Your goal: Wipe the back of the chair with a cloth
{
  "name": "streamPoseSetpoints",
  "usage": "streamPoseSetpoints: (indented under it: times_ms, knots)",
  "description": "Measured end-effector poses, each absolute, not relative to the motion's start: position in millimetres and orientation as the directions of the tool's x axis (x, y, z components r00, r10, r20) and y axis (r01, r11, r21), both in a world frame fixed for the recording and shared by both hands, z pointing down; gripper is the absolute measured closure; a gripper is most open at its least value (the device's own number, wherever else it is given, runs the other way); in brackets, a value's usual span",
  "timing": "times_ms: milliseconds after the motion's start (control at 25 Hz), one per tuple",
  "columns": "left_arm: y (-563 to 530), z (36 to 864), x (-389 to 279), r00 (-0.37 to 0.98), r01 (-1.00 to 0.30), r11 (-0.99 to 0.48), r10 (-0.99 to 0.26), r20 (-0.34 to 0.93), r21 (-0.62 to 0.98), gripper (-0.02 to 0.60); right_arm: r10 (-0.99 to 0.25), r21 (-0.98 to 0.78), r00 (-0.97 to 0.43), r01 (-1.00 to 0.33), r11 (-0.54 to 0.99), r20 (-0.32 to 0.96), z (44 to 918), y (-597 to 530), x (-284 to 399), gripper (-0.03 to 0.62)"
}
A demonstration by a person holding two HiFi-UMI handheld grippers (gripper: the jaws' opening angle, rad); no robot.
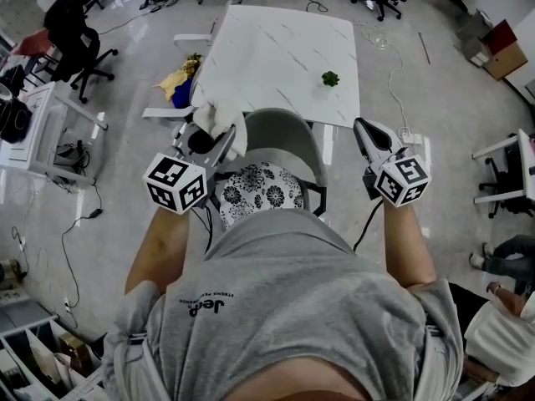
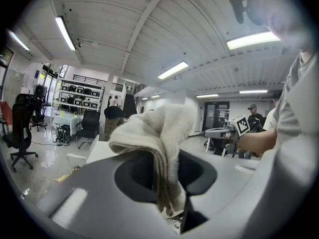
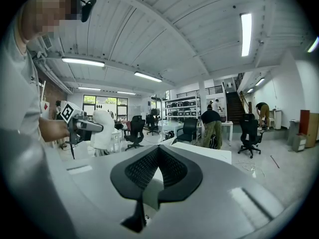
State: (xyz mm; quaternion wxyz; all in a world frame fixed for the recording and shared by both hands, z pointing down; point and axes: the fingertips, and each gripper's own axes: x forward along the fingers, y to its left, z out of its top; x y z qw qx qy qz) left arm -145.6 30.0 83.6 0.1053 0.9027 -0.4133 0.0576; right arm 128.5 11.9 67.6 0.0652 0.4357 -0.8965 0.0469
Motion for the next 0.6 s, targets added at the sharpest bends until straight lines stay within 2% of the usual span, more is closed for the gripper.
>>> streamPoseSetpoints:
  times_ms: [600]
  knots:
    - [31.8, 78.2, -144.3, 0.659, -0.752, -0.644, -0.728, 0.190, 0.140, 0.437, -0.762, -0.015, -0.626, -0.775, 0.632, 0.165, 62.0, 11.1, 124.1, 0.594]
